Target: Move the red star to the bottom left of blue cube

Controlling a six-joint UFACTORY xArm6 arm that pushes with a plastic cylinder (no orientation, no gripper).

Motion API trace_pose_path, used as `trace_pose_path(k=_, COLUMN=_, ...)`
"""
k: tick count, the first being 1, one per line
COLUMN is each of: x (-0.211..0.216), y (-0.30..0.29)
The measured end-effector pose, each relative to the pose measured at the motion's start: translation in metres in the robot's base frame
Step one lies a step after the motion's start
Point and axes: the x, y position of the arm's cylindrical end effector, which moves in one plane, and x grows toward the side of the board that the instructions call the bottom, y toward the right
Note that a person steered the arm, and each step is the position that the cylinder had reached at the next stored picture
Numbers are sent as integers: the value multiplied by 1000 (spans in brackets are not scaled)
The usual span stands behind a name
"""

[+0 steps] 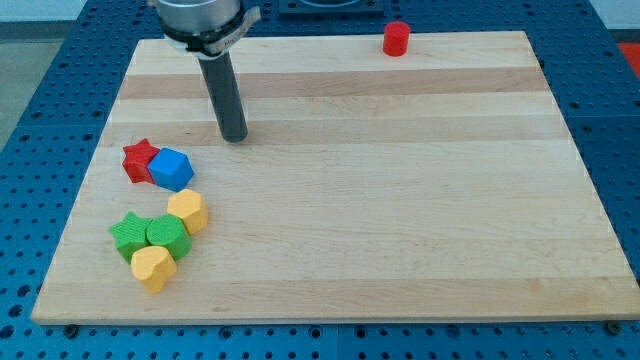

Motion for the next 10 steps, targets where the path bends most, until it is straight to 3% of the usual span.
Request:
trace_pose_path(k=1, x=-20, y=-17)
trace_pose_path(k=2, x=-18, y=-77)
trace_pose_path(k=3, x=5, y=-113)
trace_pose_path(k=10, x=42, y=-116)
